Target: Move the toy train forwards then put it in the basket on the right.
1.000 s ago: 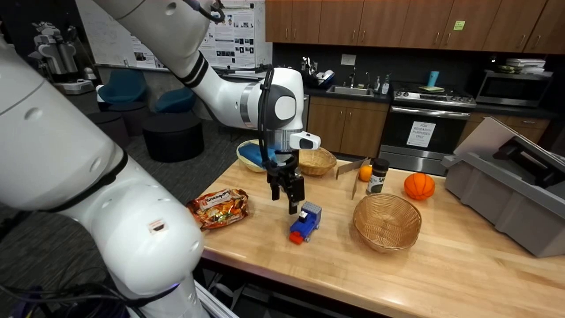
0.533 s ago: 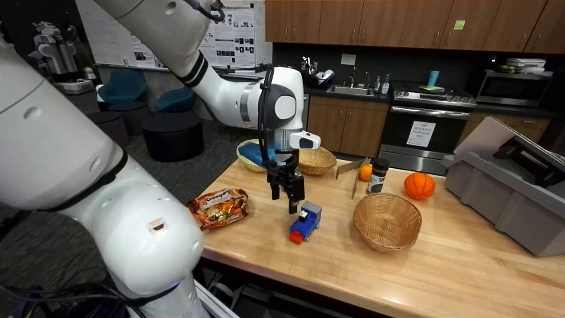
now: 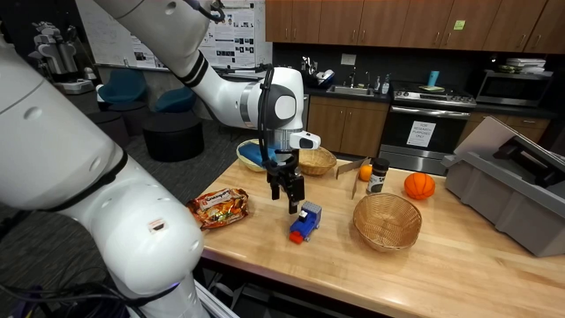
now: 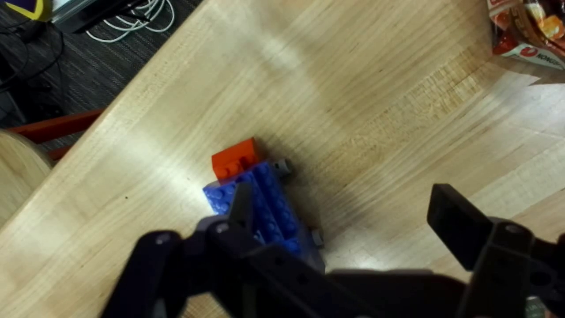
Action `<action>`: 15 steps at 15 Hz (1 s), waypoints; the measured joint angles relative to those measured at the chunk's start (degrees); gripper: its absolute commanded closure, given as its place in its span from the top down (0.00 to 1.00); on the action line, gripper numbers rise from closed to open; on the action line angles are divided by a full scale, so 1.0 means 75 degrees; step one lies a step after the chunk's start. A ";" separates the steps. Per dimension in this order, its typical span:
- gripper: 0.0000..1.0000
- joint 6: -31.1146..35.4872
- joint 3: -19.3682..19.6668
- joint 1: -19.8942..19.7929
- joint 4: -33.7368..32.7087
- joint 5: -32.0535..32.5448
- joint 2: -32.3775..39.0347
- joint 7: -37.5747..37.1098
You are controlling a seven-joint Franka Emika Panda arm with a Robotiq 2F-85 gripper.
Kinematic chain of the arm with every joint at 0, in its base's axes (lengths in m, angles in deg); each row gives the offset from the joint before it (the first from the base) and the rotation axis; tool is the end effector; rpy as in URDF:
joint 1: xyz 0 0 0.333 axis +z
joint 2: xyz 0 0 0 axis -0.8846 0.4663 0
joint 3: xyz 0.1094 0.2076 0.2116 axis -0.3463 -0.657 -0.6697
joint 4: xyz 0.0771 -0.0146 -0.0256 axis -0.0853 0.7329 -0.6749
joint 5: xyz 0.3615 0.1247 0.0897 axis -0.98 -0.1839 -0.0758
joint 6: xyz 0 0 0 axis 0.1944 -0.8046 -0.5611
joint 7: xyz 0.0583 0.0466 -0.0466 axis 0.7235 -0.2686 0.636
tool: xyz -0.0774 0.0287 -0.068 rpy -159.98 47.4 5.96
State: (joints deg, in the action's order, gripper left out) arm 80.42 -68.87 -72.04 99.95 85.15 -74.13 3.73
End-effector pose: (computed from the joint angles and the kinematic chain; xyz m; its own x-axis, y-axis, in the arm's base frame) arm 0.3419 -0.0452 0.3336 0.8864 -0.4575 -0.0706 -0.4398 -0.8799 0.1801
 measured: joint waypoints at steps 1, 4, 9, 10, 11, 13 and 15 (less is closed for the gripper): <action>1.00 0.0002 0.0000 0.0000 0.0000 0.0000 0.0002 0.0000; 1.00 0.0002 0.0003 -0.0042 -0.0015 0.0068 0.0005 -0.0002; 1.00 -0.0111 0.0199 -0.0418 -0.0023 0.0678 0.0005 0.0017; 1.00 -0.0155 0.0258 -0.0506 -0.0023 0.0787 0.0005 0.0017; 1.00 -0.0173 0.0321 -0.0583 -0.0022 0.0849 0.0005 0.0020; 1.00 -0.0167 0.0457 -0.0654 -0.0021 0.0856 0.0024 0.0093; 1.00 -0.0079 0.0563 -0.0655 -0.0021 0.0846 0.0064 0.0224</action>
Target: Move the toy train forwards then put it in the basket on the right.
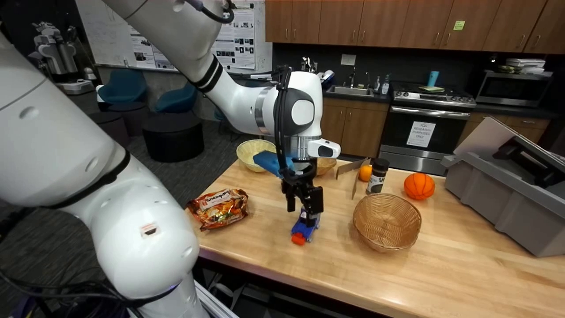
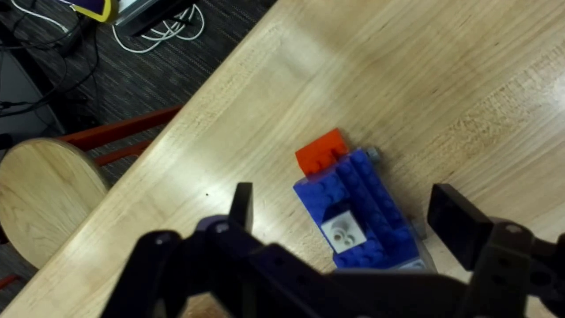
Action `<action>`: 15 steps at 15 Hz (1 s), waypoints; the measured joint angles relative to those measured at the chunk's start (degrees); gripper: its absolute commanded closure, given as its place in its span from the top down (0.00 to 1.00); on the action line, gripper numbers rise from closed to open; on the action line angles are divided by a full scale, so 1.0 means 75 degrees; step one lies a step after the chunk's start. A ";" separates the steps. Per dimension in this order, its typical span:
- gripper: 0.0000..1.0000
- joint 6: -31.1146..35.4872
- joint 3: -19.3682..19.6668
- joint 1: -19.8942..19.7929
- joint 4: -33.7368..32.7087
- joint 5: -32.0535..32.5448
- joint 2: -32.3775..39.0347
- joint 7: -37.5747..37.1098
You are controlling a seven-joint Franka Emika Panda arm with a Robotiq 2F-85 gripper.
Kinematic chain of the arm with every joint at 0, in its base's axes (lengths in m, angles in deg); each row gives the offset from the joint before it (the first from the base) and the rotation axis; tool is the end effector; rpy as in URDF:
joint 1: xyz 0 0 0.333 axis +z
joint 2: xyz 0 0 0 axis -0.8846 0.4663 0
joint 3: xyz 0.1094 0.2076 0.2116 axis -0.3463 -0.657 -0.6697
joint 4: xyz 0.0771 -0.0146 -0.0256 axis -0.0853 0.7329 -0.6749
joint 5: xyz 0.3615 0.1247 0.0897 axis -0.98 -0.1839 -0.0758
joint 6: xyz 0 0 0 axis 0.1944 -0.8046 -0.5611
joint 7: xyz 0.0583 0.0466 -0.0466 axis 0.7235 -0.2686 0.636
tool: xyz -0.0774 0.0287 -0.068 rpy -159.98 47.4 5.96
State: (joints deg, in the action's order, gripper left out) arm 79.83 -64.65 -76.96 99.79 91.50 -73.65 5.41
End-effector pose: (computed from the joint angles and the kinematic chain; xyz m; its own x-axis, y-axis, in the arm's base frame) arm 0.3302 -0.1007 0.3318 0.8606 -0.5035 -0.0764 -0.4763 -0.8489 0.2291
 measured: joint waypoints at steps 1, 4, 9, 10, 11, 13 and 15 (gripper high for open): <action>1.00 0.0098 0.0032 0.0013 0.0003 -0.0033 0.0028 0.0098; 1.00 0.0546 0.0070 0.0106 0.0010 -0.0120 0.0207 0.0286; 0.74 0.1526 0.0074 0.0272 0.0027 -0.0347 0.0849 0.0438; 0.74 0.1680 0.0078 0.0285 0.0020 -0.0356 0.0980 0.0445; 0.69 0.1725 0.0083 0.0285 -0.0024 -0.0355 0.1027 0.0446; 0.58 0.1760 0.0115 0.0280 -0.0074 -0.0354 0.1009 0.0482; 0.46 0.1762 0.0173 0.0259 -0.0074 -0.0347 0.0927 0.0541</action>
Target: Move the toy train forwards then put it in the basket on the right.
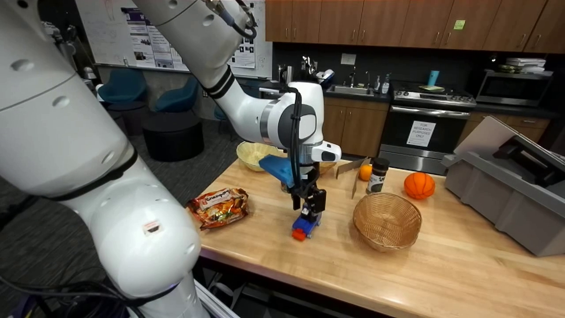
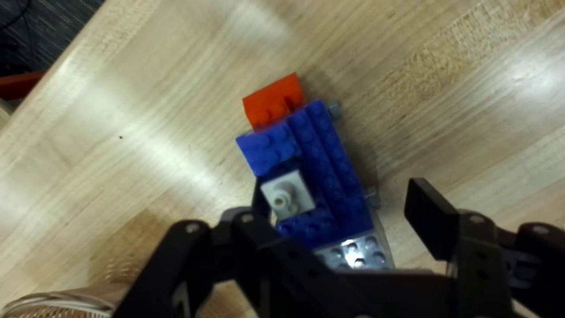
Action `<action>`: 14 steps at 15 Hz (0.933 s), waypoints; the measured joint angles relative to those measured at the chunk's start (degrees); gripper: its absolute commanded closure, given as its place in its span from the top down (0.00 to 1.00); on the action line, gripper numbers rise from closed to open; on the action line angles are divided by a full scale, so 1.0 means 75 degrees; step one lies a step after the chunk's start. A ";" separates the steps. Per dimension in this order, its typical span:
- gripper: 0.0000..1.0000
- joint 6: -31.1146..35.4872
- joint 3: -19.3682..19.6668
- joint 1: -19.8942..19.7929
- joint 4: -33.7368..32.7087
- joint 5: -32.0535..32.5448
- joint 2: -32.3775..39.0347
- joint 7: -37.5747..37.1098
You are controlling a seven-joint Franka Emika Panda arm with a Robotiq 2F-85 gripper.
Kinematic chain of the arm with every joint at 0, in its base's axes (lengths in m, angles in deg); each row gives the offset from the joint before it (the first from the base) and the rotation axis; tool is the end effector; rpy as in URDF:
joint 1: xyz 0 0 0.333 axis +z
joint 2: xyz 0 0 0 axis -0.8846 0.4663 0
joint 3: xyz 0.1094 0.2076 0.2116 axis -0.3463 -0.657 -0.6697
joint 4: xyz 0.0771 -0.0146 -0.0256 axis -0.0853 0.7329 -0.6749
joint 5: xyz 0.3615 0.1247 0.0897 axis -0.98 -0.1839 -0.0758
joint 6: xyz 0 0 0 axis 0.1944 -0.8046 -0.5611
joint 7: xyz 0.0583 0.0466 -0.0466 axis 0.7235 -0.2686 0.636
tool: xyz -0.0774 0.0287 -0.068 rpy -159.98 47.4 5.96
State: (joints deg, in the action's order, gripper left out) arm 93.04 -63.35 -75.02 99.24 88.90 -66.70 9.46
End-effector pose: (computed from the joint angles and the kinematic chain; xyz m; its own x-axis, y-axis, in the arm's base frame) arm 0.3599 -0.0955 0.3092 0.9042 -0.4271 0.0040 -0.4240 -0.8963 0.1302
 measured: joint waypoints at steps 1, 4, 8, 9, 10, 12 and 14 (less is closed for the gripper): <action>0.38 0.0000 0.0027 -0.0020 0.0004 0.0005 -0.0050 0.0020; 0.27 0.0033 0.0101 -0.0061 0.0025 0.0007 -0.0157 0.0105; 0.26 0.0050 0.0133 -0.0068 0.0025 0.0007 -0.0173 0.0176; 0.26 0.0050 0.0136 -0.0068 0.0026 0.0007 -0.0174 0.0185; 0.26 0.0050 0.0140 -0.0068 0.0026 0.0007 -0.0177 0.0190; 0.26 0.0047 0.0156 -0.0069 0.0029 0.0006 -0.0186 0.0195; 0.26 0.0002 0.0202 -0.0073 0.0031 0.0000 -0.0205 0.0199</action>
State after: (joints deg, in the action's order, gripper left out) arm 93.05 -61.84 -75.56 99.47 88.90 -68.23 10.95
